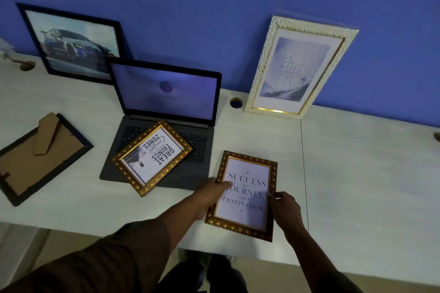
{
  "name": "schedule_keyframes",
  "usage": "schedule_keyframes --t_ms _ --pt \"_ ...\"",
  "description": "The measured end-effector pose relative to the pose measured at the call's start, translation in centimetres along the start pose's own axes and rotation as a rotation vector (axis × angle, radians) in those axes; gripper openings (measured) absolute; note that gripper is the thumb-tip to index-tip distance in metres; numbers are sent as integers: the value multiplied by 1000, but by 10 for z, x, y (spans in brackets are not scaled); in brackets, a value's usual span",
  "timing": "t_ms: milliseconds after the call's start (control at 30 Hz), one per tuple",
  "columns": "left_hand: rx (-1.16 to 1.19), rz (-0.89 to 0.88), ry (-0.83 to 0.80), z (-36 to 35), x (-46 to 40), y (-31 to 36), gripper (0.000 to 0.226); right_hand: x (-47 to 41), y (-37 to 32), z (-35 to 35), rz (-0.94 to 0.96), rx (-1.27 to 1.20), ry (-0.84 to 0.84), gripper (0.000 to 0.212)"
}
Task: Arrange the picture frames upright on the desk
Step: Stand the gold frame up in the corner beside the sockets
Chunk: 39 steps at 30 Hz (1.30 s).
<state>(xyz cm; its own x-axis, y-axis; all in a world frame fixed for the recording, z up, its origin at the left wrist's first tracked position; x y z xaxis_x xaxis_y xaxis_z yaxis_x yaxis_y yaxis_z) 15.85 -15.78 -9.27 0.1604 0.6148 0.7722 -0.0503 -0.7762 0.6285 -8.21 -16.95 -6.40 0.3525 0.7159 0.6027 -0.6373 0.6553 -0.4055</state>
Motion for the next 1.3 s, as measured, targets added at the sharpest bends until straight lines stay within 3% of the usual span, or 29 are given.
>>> schedule_keyframes --t_ms 200,367,533,767,933,1067,1300 --pt "119 -166 32 8 50 31 24 32 -65 43 195 62 128 35" --pt "206 -373 237 44 98 54 27 67 -123 56 414 53 217 36" --pt "210 -534 457 100 150 57 26 107 -182 31 585 42 152 44" --pt "222 -655 667 200 254 47 32 185 -281 -39 841 74 -10 39" --pt "219 -730 807 296 318 39 33 253 -371 -107 1000 77 -156 15" --pt "205 -715 875 369 349 26 34 284 -430 -169 1058 77 -173 38" --pt "180 -698 922 489 373 -4 35 334 -515 -273 1092 65 -231 39"
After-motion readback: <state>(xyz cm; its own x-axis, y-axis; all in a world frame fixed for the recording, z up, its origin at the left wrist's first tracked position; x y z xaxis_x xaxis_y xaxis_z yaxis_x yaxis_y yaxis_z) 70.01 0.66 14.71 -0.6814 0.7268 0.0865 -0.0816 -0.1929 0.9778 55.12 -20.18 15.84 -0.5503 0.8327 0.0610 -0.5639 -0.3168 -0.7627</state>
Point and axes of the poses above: each hand's wrist, its own x-axis away from the middle knuckle, its own z-axis out of the back of the hand, y = z × x, the point moved 8 cm from there along -x, towards the middle knuckle, and after that the axes turned 6 degrees about -z, right-handed, at the moved point
